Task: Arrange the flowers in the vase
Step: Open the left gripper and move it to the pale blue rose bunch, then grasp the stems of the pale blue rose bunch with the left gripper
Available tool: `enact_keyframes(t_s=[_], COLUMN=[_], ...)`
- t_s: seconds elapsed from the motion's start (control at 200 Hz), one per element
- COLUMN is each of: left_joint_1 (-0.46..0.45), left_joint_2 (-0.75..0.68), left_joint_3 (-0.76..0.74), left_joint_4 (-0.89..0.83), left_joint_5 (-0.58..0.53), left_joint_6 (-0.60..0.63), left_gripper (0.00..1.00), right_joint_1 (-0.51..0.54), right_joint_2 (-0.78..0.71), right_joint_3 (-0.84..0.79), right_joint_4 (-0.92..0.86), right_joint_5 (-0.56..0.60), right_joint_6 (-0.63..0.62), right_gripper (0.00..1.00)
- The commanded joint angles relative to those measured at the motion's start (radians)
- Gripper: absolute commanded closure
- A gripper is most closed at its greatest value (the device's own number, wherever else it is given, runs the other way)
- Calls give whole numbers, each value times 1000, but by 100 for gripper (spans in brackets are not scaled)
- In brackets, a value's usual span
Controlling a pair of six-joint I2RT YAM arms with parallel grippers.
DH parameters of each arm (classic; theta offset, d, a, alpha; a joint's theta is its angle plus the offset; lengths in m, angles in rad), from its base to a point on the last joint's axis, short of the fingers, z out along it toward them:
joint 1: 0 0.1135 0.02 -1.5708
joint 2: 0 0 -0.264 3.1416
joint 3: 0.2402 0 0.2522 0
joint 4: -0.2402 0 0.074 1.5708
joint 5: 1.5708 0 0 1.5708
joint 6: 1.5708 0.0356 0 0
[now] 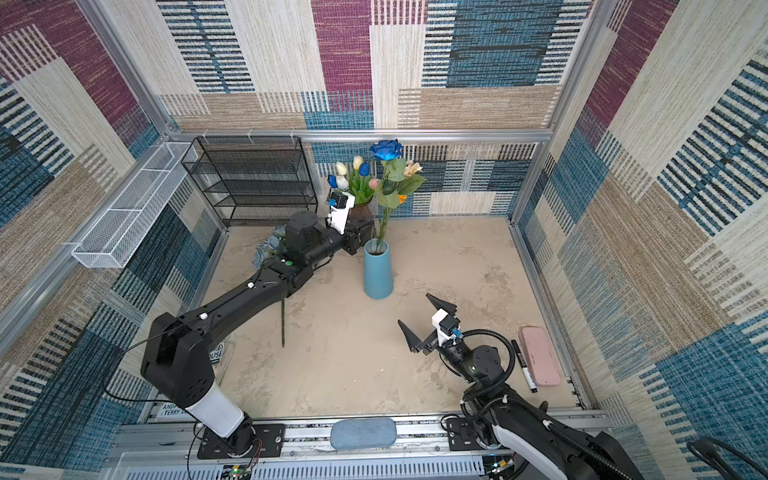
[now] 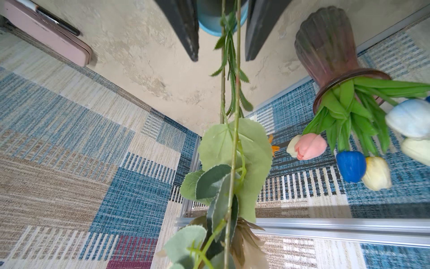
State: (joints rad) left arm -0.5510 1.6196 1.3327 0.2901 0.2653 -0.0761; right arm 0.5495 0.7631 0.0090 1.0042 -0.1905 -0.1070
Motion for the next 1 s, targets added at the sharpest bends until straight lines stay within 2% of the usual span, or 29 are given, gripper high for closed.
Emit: enact_keyframes(t_s=[0.0,0.06,0.235,0.351,0.436,0.521,0.641,0.801,0.992], left_joint_1=[9,27,166,282,338,382,392,409,434], left_joint_2=[-94,-137,-136,-73,-22,64,172,230,291], left_joint_3=[-32,-34,-6,-16,-55,-26,48,65,58], left_joint_4=[-90,-193,-610,-816,-841,-899,-979,-992,-948], left_joint_5=[-66,-138,-354,-392,-408,-400,-450,-500,-415], left_joint_6=[28,20,-86,-155,-158,-175,-177,-188,-168], left_gripper=[61,56,54,50,46,42,41,41,41], right_joint_1=[0,0,0,0,0,0,0,0,0], right_joint_2=[5,7,33,68,79,88,89,76,68], right_joint_3=[6,7,16,26,28,28,29,27,26], right_joint_4=[16,16,21,32,44,51,44,38,35], right_joint_5=[3,-2,-46,-65,-72,-74,-69,-64,-66], right_joint_6=[-3,-3,-5,1,7,10,6,3,5], right_gripper=[0,0,0,0,0,0,0,0,0])
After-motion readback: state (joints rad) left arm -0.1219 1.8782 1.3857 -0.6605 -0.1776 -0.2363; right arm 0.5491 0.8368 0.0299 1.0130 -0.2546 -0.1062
